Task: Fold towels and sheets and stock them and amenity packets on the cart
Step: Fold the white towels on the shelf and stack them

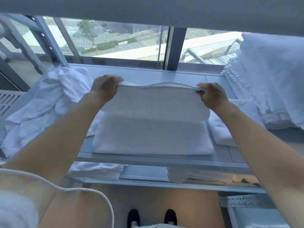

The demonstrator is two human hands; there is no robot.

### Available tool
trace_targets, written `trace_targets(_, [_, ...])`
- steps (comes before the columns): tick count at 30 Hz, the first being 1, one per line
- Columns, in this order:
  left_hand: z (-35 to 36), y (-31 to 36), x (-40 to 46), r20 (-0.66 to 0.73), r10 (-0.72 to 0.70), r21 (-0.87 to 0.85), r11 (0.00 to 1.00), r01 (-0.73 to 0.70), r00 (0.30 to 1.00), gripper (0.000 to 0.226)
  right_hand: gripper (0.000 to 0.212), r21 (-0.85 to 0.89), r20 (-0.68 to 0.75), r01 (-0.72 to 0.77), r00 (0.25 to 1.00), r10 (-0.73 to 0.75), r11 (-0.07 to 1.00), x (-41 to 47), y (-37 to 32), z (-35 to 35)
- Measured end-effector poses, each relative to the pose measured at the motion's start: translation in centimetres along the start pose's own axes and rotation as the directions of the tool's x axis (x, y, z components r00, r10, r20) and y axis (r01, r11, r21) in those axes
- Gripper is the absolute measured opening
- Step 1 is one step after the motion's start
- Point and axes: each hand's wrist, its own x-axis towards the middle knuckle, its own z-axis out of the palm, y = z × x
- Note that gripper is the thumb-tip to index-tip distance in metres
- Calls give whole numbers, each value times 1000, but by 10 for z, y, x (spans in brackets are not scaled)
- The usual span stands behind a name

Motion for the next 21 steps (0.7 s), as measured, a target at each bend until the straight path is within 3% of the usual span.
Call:
trace_targets(5, [-17, -3, 8, -275, 58, -27, 997, -68, 960, 36, 26, 43, -262, 76, 963, -62, 996, 2, -4, -29])
trace_targets(9, [3, -14, -52, -317, 105, -52, 990, -127, 943, 45, 35, 60, -314, 267, 920, -235, 962, -49, 2, -26])
trace_targets(14, [62, -10, -155, -212, 113, -122, 982, -141, 971, 52, 42, 51, -138, 386, 916, -376, 921, -136, 17, 30])
trace_targets(17, [98, -9, -204, -69, 127, -113, 985, -134, 989, 65, 53, 65, 24, 394, 918, -396, 917, -180, 24, 68])
trace_targets(21, [110, -15, -226, 3, 88, -160, 983, -86, 996, 64, 69, 71, 92, 340, 934, -346, 938, -206, 35, 84])
